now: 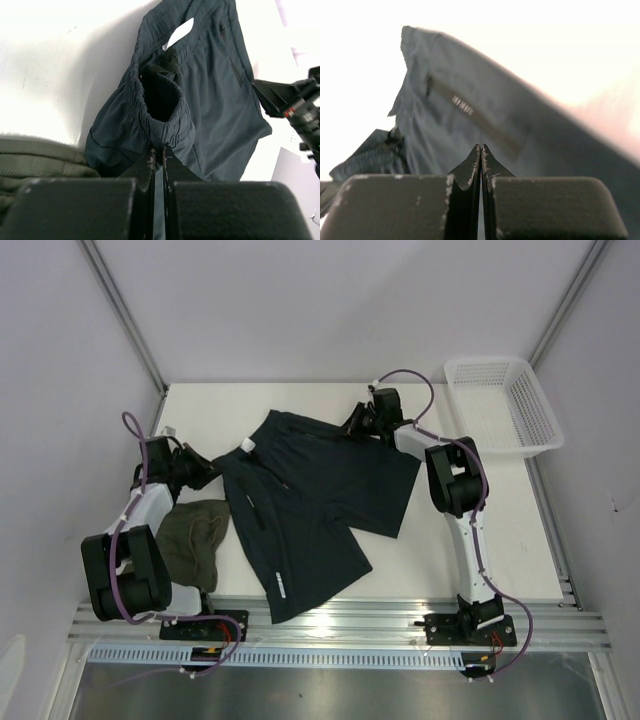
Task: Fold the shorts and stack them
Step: Flatten the shorts out
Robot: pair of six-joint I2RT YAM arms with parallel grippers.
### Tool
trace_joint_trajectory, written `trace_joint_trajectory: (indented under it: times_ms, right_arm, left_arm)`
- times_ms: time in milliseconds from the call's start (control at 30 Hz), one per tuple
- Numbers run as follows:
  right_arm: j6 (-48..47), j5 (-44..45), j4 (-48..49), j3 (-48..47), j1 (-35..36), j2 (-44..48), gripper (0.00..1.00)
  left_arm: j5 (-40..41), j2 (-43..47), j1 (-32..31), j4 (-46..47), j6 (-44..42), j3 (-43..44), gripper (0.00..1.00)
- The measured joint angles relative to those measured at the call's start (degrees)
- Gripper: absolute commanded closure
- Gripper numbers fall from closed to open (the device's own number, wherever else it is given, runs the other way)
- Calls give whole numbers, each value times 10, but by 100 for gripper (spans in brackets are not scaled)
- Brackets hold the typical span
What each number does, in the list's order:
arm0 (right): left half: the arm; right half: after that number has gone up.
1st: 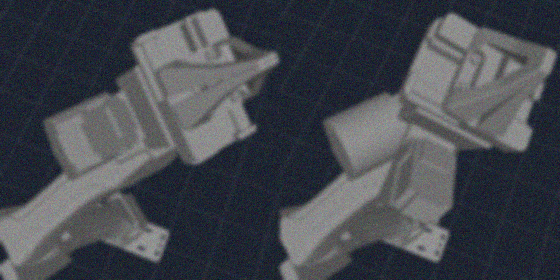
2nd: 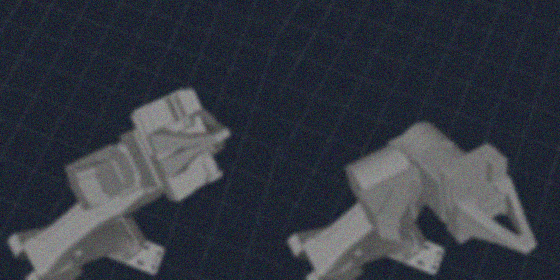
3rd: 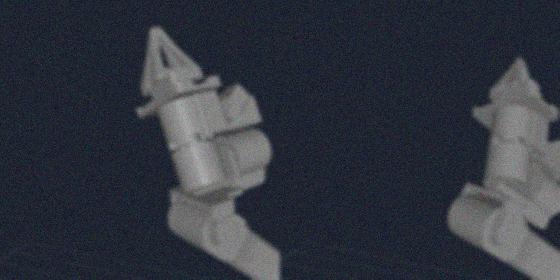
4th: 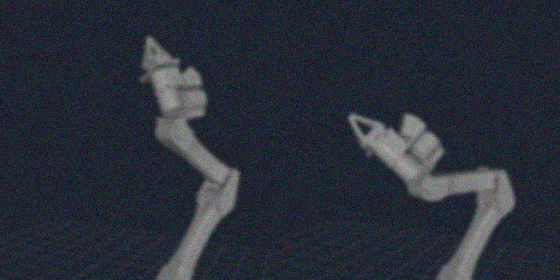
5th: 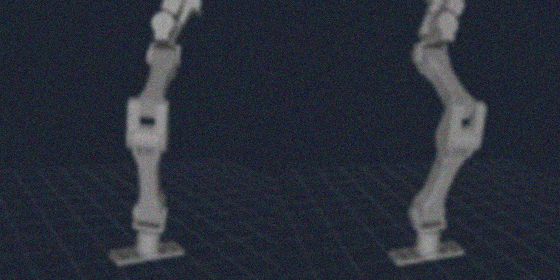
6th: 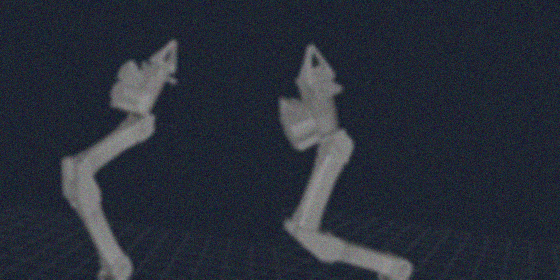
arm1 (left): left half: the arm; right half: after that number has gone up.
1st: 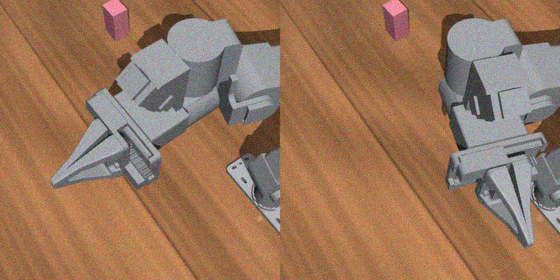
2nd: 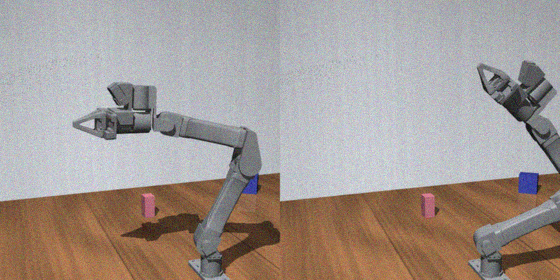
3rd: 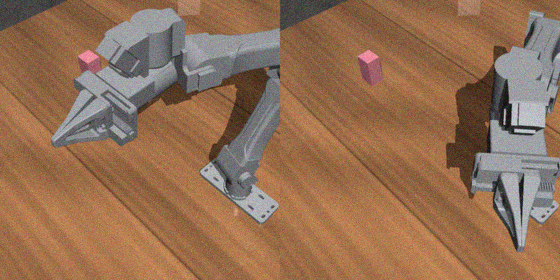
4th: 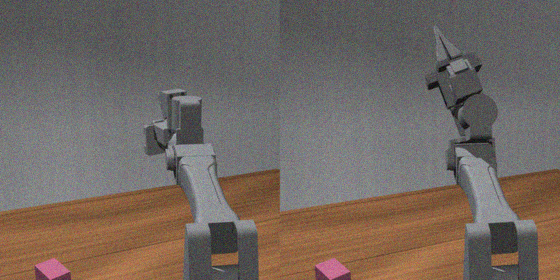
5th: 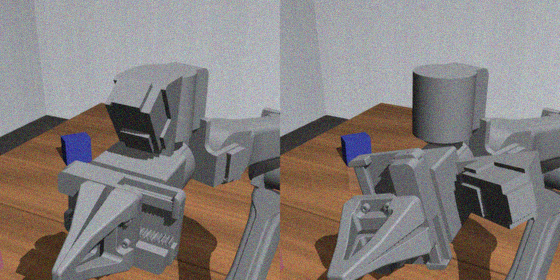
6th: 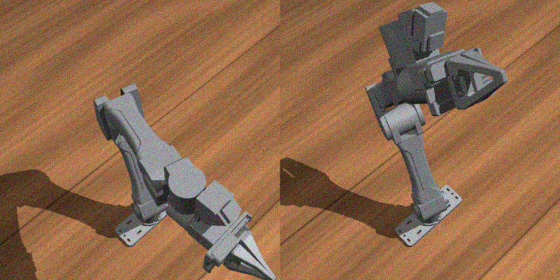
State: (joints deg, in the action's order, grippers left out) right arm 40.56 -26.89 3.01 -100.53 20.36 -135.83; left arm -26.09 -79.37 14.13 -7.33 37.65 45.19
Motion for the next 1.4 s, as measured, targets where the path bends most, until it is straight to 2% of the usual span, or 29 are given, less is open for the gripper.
trace_joint_trajectory:
  times_ms: [133, 433, 667, 867, 1033, 1167, 1267, 1400]
  right_arm:
    - [15, 6, -1, -41, -10, -42, 100]
    - [45, 30, 3, -48, -52, -66, 100]
    - [51, 50, 11, -43, -103, -66, 100]
    - [60, 70, 41, 11, -153, -37, 100]
    - [50, 84, 44, 23, -164, -27, 100]
    - [40, 72, 46, 22, -142, -26, 80]
    - [34, 46, 49, 14, -116, -26, 74]
    - [31, 6, 55, -20, -66, -26, 74]
  left_arm:
    - [-1, 1, 0, 12, 2, -4, 100]
    - [-18, -9, 0, 50, 14, -21, 100]
    - [-41, -83, -42, 76, 13, 1, 100]
    - [-74, -188, -100, 80, 9, 91, 100]
    - [-82, -195, -103, 87, 9, 88, 100]
    - [-82, -156, -88, 110, 16, 40, 100]
    - [-75, -110, -76, 114, 21, -2, 100]
    - [-66, -57, -57, 126, 28, -44, 100]
